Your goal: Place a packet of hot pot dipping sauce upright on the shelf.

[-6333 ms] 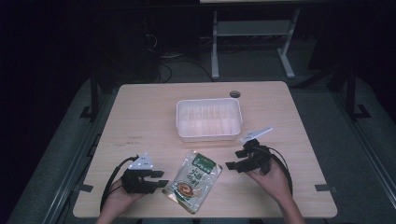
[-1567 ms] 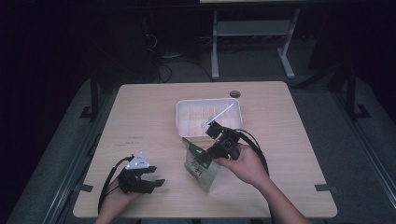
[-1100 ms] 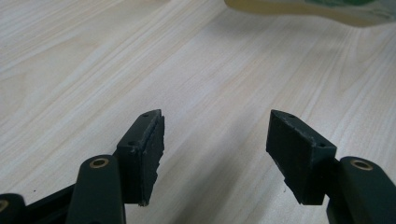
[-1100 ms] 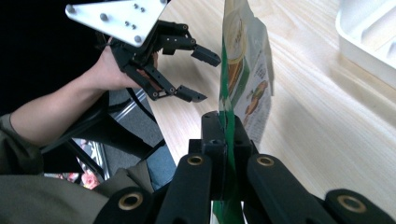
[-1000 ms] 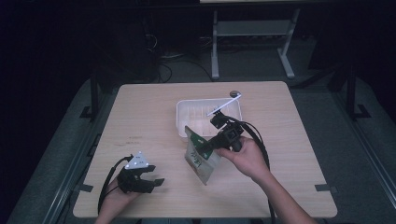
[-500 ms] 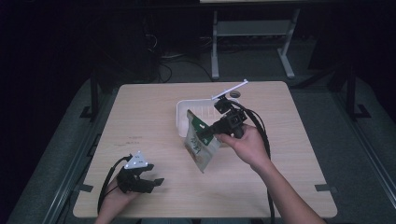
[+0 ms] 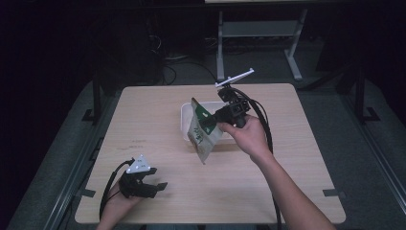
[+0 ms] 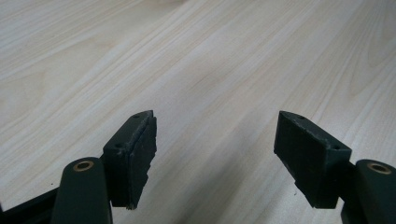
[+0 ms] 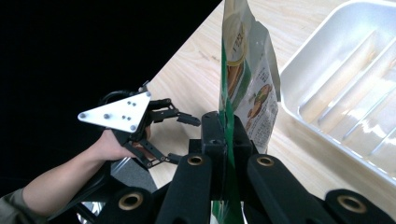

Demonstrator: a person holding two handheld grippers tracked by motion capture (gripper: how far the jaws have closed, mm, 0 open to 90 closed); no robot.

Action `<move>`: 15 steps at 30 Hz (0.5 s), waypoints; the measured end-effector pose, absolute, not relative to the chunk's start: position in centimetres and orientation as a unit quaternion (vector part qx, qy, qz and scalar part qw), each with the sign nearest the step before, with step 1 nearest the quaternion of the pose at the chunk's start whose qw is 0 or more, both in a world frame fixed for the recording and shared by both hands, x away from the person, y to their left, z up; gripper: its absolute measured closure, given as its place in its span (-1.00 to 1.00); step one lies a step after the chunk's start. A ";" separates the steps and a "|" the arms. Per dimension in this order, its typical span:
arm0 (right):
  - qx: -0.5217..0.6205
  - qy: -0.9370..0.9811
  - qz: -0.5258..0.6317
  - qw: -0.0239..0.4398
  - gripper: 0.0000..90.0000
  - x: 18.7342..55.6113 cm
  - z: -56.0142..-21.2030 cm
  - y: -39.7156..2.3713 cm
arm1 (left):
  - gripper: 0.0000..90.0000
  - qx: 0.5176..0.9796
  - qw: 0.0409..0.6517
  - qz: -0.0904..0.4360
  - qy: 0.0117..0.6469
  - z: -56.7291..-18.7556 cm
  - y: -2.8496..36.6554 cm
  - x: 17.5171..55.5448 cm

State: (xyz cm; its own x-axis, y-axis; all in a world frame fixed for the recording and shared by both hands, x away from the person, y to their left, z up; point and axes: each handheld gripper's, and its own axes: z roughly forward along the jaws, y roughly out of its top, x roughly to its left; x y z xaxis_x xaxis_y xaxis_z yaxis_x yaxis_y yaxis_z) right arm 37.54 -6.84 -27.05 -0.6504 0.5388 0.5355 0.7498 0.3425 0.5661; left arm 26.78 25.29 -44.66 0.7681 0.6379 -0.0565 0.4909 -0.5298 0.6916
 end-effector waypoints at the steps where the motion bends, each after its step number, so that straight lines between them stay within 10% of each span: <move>1: -0.400 -0.808 -0.413 0.126 1.00 37.7 -26.9 -6.8 | -0.36 0.868 0.360 0.102 0.325 -44.7 25.3 26.8; 15: -0.427 -0.792 -0.422 0.109 1.00 39.4 -25.9 -6.6 | -0.36 0.865 0.363 0.104 0.330 -44.6 25.5 26.8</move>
